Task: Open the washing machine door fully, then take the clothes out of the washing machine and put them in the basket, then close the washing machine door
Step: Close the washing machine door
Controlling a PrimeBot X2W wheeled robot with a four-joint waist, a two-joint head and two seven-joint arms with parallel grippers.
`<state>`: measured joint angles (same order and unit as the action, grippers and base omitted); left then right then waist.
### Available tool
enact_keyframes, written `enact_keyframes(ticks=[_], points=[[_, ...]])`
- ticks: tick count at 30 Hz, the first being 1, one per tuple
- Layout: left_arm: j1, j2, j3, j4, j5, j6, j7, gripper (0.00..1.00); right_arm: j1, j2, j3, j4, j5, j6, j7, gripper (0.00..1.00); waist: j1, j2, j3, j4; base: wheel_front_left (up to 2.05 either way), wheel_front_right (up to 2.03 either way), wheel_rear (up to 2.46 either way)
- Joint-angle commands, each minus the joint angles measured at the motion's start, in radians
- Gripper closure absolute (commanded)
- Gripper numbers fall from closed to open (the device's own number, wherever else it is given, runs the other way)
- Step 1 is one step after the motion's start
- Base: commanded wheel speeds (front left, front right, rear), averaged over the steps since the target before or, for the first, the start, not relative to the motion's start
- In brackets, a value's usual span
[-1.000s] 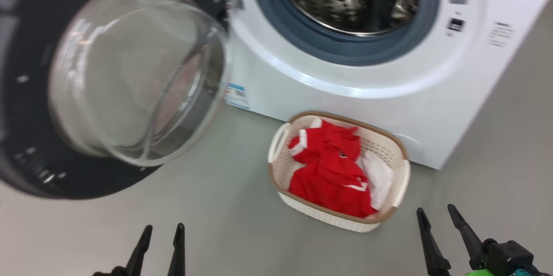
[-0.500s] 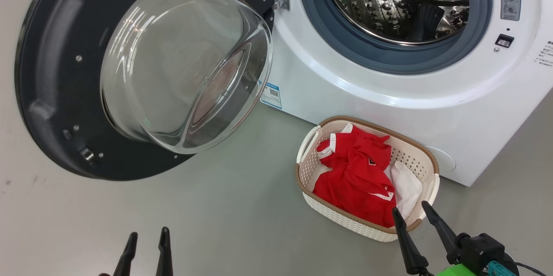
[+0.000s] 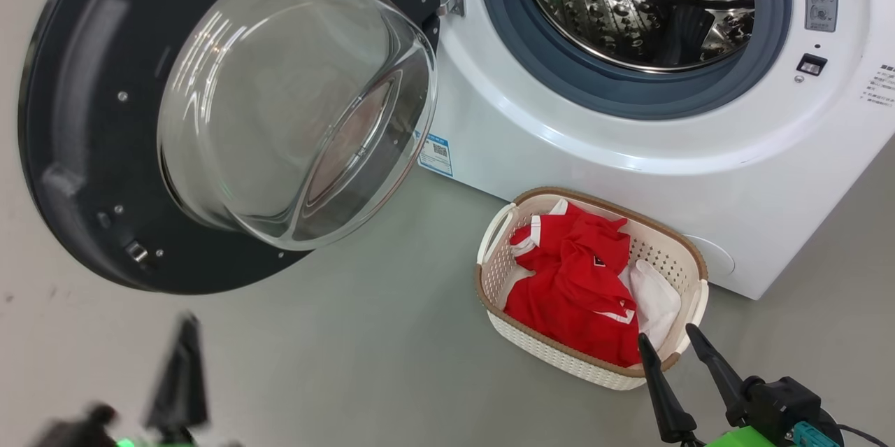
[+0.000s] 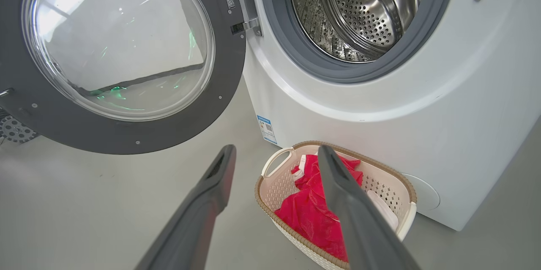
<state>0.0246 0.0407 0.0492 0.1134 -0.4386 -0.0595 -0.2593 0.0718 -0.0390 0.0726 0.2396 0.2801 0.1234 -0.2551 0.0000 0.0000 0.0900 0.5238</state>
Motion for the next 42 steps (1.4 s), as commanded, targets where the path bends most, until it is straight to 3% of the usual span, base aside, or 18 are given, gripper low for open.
enact_keyframes(ticks=[1, 8, 11, 15, 21, 27, 28, 31, 35, 42], points=[[-0.069, 0.009, 0.058, -0.045, 0.014, -0.010, -0.002, 1.00, -0.031, -0.011, 0.018, -0.028, -0.014, 0.007, -0.007, 0.00, 0.0000, 0.0000, 0.003, 0.000, 0.00, 0.00, 0.00], [-0.296, 0.025, 0.232, -0.177, 0.109, -0.065, -0.002, 1.00, -0.023, -0.011, 0.007, -0.037, -0.014, 0.007, -0.007, 0.00, 0.0000, 0.0000, 0.014, -0.002, 0.00, 0.00, 0.00], [-0.407, 0.075, 0.271, -0.200, 0.092, -0.070, -0.002, 1.00, -0.021, -0.011, 0.000, -0.040, -0.015, 0.007, -0.007, 0.00, 0.0000, 0.0000, 0.017, -0.003, 0.00, 0.00, 0.00], [-0.543, 0.187, 0.277, -0.177, 0.024, -0.071, -0.002, 1.00, -0.015, -0.011, -0.014, -0.048, -0.019, 0.007, -0.007, 0.00, 0.0000, 0.0000, 0.024, -0.005, 0.00, 0.00, 0.00], [-0.721, 0.322, 0.277, -0.046, -0.061, -0.071, -0.002, 1.00, -0.005, -0.011, -0.034, -0.064, -0.032, 0.007, -0.007, 0.00, 0.0000, 0.0000, 0.040, -0.006, 0.00, 0.00, 0.00], [-0.859, 0.412, 0.245, 0.314, -0.307, -0.071, 0.019, 1.00, 0.006, -0.011, -0.037, -0.070, -0.034, 0.007, -0.007, 0.00, 0.0000, 0.0000, 0.041, -0.009, 0.00, 0.00, 0.00], [-0.859, 0.412, 0.245, 0.314, -0.307, -0.071, 0.019, 1.00, 0.006, -0.011, -0.037, -0.070, -0.034, 0.007, -0.007, 0.00, 0.0000, 0.0000, 0.041, -0.009, 0.00, 0.00, 0.00], [-0.922, 0.460, 0.224, 0.499, -0.431, -0.071, 0.090, 1.00, 0.008, -0.011, -0.035, -0.073, -0.036, 0.007, -0.007, 0.00, 0.0000, 0.0000, 0.045, -0.014, 0.00, 0.00, 0.00], [-0.980, 0.496, 0.196, 0.721, -0.568, -0.071, 0.313, 1.00, 0.003, -0.011, -0.031, -0.076, -0.040, 0.007, -0.007, 0.00, 0.0000, 0.0000, 0.055, -0.023, 0.00, 0.00, 0.00], [-1.007, 0.527, 0.128, 0.868, -0.690, -0.071, 0.634, 1.00, -0.004, -0.011, -0.034, -0.076, -0.044, 0.007, -0.007, 0.00, 0.0000, 0.0000, 0.072, -0.031, 0.00, 0.00, 0.00]])
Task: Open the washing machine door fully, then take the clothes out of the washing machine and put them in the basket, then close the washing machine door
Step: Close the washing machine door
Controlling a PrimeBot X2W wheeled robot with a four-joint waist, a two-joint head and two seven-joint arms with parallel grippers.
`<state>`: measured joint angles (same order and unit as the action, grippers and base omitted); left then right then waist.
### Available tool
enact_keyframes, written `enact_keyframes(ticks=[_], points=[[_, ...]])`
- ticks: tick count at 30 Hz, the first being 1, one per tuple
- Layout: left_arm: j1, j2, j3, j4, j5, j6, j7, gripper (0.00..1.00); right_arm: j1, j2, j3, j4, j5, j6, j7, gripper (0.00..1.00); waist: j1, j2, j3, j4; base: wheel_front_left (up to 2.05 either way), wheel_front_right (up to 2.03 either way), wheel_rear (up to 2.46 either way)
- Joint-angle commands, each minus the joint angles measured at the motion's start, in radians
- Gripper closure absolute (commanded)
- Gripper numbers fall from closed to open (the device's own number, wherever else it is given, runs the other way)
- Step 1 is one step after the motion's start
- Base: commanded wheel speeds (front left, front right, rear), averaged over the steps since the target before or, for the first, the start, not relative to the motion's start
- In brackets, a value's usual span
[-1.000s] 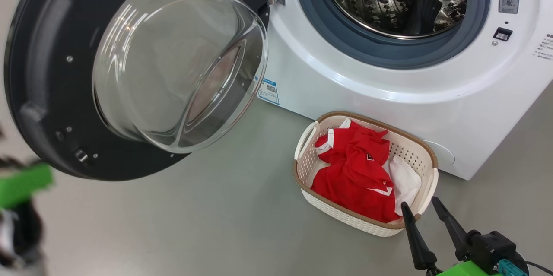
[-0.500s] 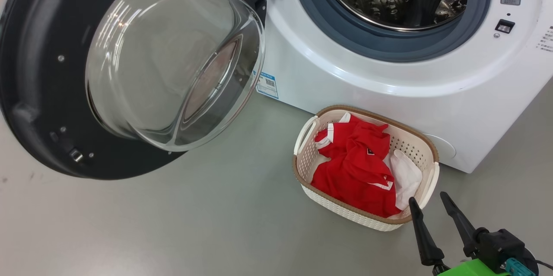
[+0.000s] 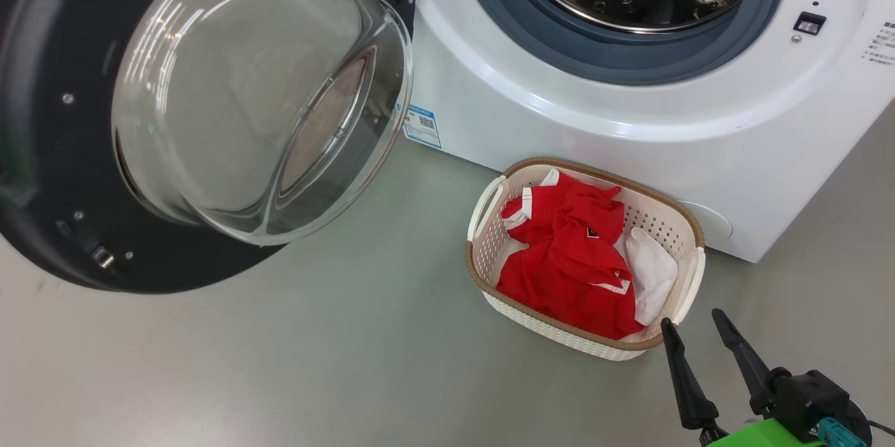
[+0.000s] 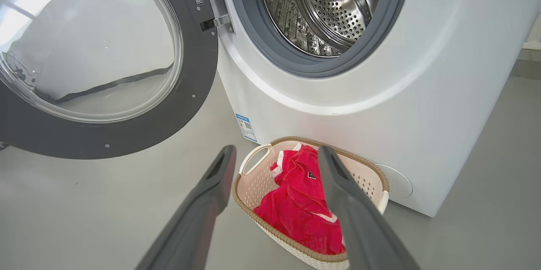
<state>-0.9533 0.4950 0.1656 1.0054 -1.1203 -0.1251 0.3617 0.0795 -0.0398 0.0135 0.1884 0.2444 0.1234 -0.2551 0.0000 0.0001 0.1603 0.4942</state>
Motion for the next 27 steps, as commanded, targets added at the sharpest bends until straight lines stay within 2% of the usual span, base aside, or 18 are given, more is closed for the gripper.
enact_keyframes(ticks=[1, 8, 13, 27], points=[[-0.023, 0.074, -0.005, -0.030, -0.019, -0.005, 0.049, 1.00, -0.013, -0.010, 0.024, -0.024, -0.008, 0.007, -0.007, 0.00, 0.0000, -0.0001, 0.002, -0.002, 0.00, 0.00, 0.00], [0.029, 0.085, -0.070, -0.107, -0.123, -0.006, 0.217, 1.00, -0.017, -0.010, 0.023, -0.021, -0.006, 0.007, -0.007, 0.00, 0.0000, -0.0001, -0.005, -0.008, 0.00, 0.00, 0.00], [0.087, 0.100, -0.126, -0.238, -0.209, -0.006, 0.314, 1.00, -0.015, -0.010, 0.019, -0.020, -0.003, 0.007, -0.007, 0.00, 0.0000, -0.0001, -0.015, -0.010, 0.00, 0.00, 0.00], [0.227, 0.136, -0.199, -0.575, -0.390, -0.006, 0.444, 1.00, -0.008, -0.010, 0.020, -0.023, 0.015, 0.007, -0.007, 0.00, 0.0000, -0.0001, -0.043, -0.034, 0.00, 0.00, 0.00]])
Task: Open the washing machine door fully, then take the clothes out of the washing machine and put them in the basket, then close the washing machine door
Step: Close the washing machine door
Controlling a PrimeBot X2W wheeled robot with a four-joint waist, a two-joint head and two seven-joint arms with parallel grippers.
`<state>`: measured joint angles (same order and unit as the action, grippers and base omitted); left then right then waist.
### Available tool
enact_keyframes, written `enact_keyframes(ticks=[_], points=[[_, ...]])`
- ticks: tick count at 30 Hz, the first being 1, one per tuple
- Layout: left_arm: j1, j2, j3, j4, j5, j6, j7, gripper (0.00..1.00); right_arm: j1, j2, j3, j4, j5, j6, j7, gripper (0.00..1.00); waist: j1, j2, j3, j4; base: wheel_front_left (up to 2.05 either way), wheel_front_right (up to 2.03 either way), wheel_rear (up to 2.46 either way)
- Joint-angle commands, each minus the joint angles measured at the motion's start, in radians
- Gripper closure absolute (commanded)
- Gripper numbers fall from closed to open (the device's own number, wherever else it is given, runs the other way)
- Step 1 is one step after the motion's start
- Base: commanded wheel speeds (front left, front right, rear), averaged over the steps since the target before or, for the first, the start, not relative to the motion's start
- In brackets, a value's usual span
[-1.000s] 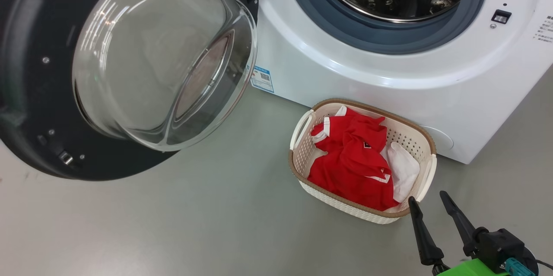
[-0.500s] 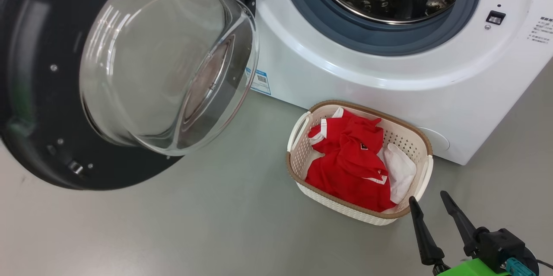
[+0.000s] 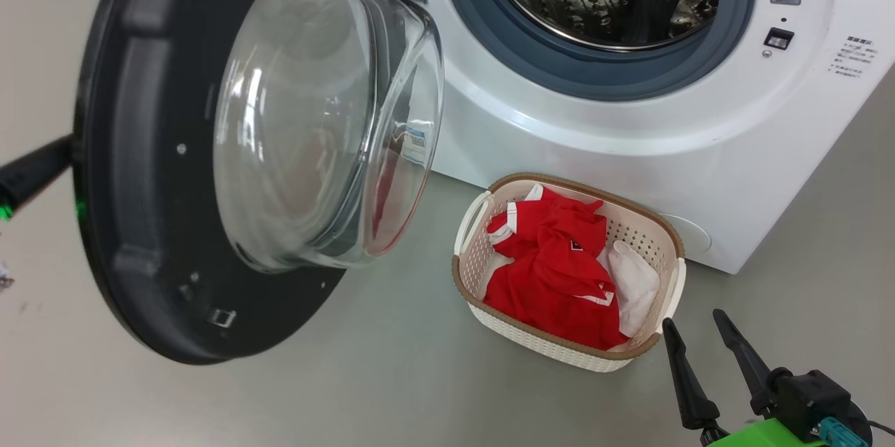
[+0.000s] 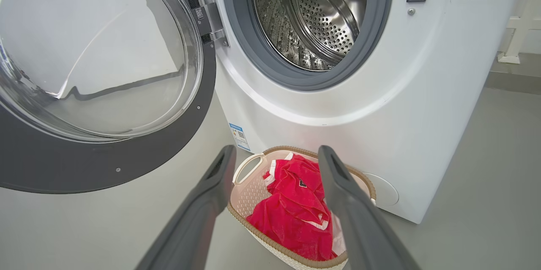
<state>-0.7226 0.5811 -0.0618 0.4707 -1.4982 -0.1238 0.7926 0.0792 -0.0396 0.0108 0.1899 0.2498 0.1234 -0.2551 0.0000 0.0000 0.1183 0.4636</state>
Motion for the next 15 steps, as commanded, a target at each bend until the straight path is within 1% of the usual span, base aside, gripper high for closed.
enact_keyframes(ticks=[1, 10, 15], points=[[0.004, 0.048, 0.024, -0.062, -0.020, -0.007, 0.020, 1.00, -0.008, -0.011, 0.022, -0.024, 0.011, 0.007, -0.007, 0.00, 0.0000, 0.0000, -0.002, -0.006, 0.00, 0.00, 0.00], [0.064, 0.042, -0.001, -0.220, -0.055, -0.007, 0.050, 1.00, -0.004, -0.011, 0.029, -0.027, 0.020, 0.007, -0.007, 0.00, 0.0000, 0.0000, -0.017, -0.040, 0.00, 0.00, 0.00], [0.071, 0.032, -0.012, -0.277, -0.064, -0.007, 0.052, 1.00, -0.001, -0.011, 0.033, -0.029, 0.025, 0.007, -0.007, 0.00, 0.0000, 0.0000, -0.018, -0.072, 0.00, 0.00, 0.00]])
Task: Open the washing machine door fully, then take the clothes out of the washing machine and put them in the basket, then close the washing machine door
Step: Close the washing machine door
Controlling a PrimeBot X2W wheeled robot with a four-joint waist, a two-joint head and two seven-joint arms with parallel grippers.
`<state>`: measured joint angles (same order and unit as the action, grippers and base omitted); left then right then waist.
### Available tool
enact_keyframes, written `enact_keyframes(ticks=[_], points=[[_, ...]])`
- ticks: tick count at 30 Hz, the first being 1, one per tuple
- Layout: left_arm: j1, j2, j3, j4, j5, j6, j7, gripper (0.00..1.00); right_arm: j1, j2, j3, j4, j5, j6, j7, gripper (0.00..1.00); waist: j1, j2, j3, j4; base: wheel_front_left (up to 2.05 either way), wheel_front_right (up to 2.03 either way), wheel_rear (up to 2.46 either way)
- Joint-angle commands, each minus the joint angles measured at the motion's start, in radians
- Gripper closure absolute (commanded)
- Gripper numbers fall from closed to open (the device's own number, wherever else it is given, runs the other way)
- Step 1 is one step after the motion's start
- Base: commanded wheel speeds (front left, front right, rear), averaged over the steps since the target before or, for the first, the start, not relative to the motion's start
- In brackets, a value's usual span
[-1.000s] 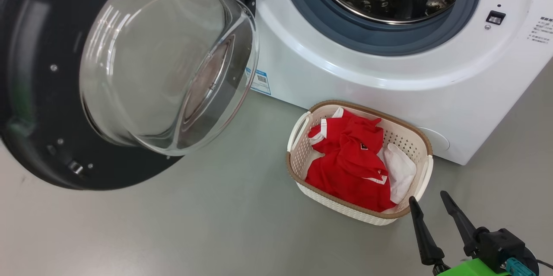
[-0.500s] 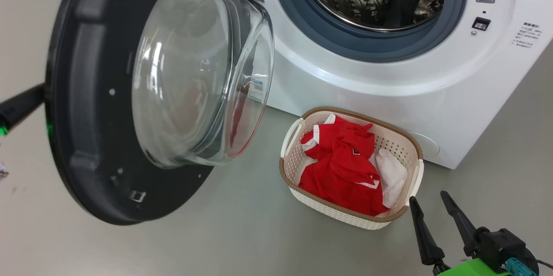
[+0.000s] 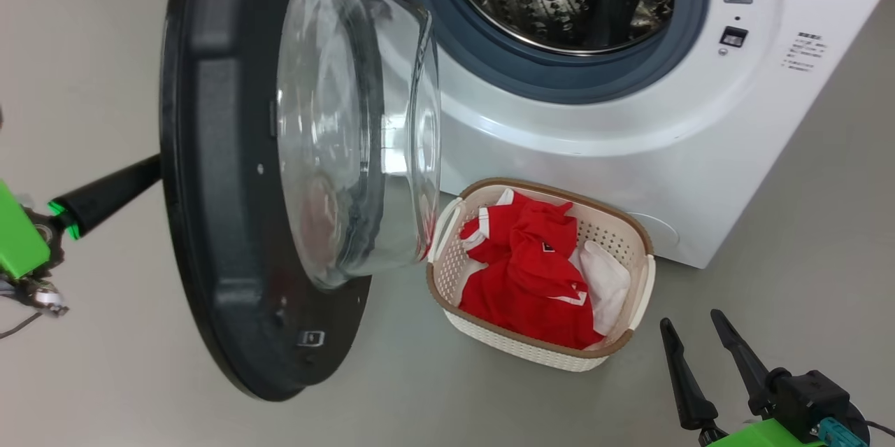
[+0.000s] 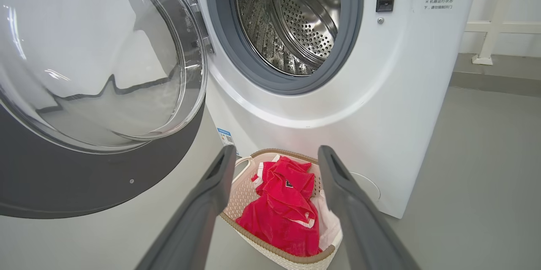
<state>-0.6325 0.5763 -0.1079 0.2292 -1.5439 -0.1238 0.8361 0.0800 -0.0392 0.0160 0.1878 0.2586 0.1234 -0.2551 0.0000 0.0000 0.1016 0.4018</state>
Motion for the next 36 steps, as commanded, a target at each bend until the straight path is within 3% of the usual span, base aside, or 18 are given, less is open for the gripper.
enact_keyframes(ticks=[1, 22, 36], points=[[-0.020, 0.034, 0.032, -0.046, -0.020, -0.007, 0.010, 1.00, -0.002, -0.011, 0.029, -0.027, 0.017, 0.007, -0.007, 0.00, 0.0000, 0.0000, 0.000, -0.017, 0.00, 0.00, 0.00], [-0.065, -0.054, -0.005, -0.201, -0.013, -0.007, -0.056, 1.00, -0.028, -0.011, 0.026, -0.036, 0.027, 0.007, -0.007, 0.00, 0.0000, 0.0000, 0.044, -0.126, 0.00, 0.00, 0.00], [-0.007, -0.038, -0.005, -0.178, 0.024, -0.007, -0.171, 1.00, -0.029, -0.011, 0.023, -0.034, 0.037, 0.007, -0.007, 0.00, 0.0000, 0.0000, 0.036, -0.119, 0.00, 0.00, 0.00]])
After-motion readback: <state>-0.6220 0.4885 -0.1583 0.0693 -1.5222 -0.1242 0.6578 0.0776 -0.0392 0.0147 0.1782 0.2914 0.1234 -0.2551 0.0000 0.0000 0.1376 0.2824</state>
